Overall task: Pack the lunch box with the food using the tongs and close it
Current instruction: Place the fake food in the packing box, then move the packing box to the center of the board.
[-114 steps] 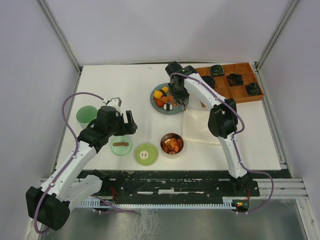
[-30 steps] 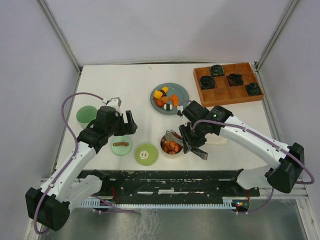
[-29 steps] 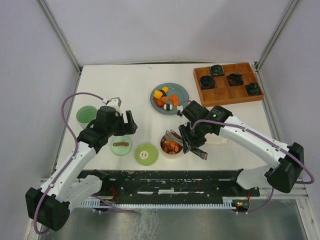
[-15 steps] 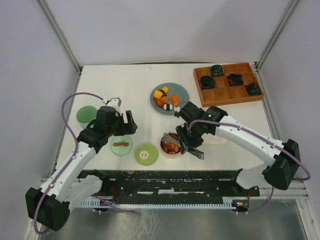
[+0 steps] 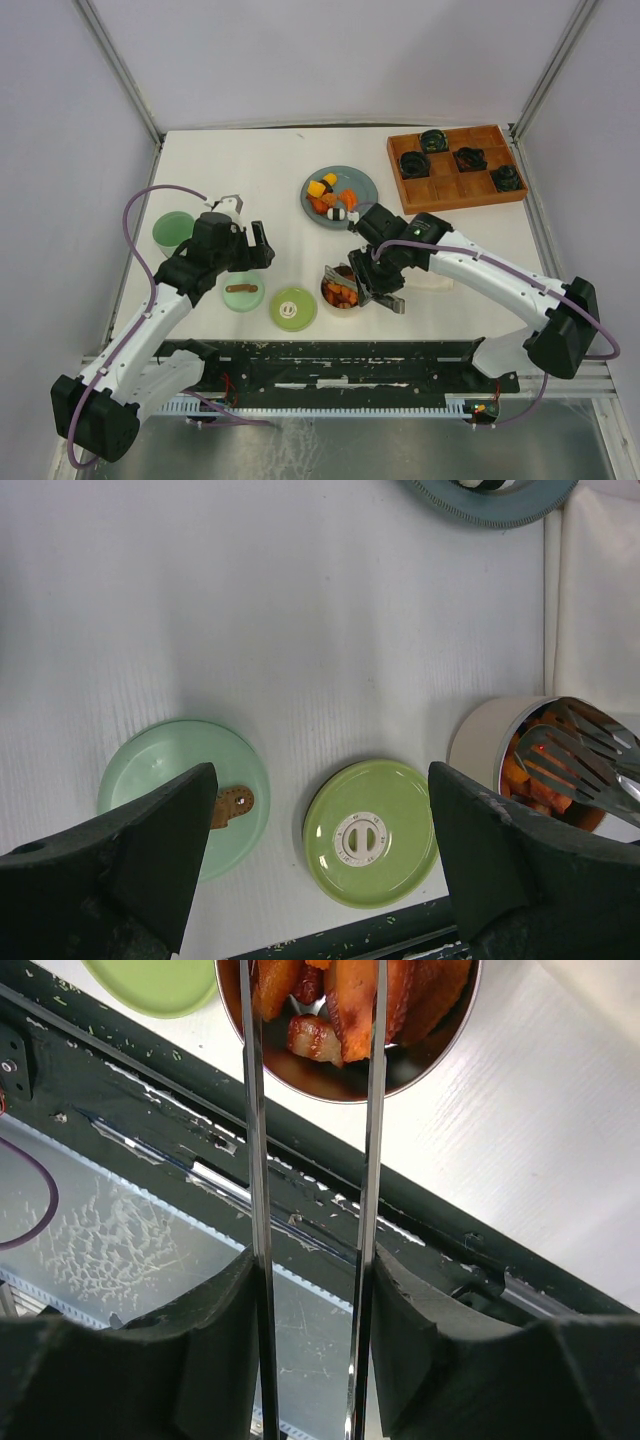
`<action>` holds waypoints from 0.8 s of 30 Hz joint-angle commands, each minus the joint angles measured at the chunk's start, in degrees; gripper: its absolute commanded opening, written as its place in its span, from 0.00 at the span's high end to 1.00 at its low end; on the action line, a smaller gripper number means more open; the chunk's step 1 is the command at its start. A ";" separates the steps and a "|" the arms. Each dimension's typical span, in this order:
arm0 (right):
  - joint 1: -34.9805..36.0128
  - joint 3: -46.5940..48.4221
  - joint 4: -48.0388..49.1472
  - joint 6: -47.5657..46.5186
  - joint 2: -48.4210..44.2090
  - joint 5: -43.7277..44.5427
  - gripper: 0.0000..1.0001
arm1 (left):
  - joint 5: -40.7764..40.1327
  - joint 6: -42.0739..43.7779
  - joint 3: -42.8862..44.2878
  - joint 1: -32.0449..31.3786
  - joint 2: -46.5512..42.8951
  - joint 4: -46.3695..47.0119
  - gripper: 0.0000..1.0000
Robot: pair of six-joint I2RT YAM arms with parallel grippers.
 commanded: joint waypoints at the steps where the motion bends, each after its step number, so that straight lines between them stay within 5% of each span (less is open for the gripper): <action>1: 0.29 0.33 1.18 0.71 -2.74 1.40 0.52 | 0.58 -0.70 0.44 0.29 -1.02 2.52 0.08; 9: 0.40 -1.86 1.41 -0.03 -2.28 -2.91 0.55 | 0.57 -0.73 0.39 0.29 -0.95 2.48 0.08; 24: 1.00 1.77 -5.01 -2.06 -2.04 2.83 0.59 | 0.50 -0.73 0.41 0.31 -0.67 2.52 0.08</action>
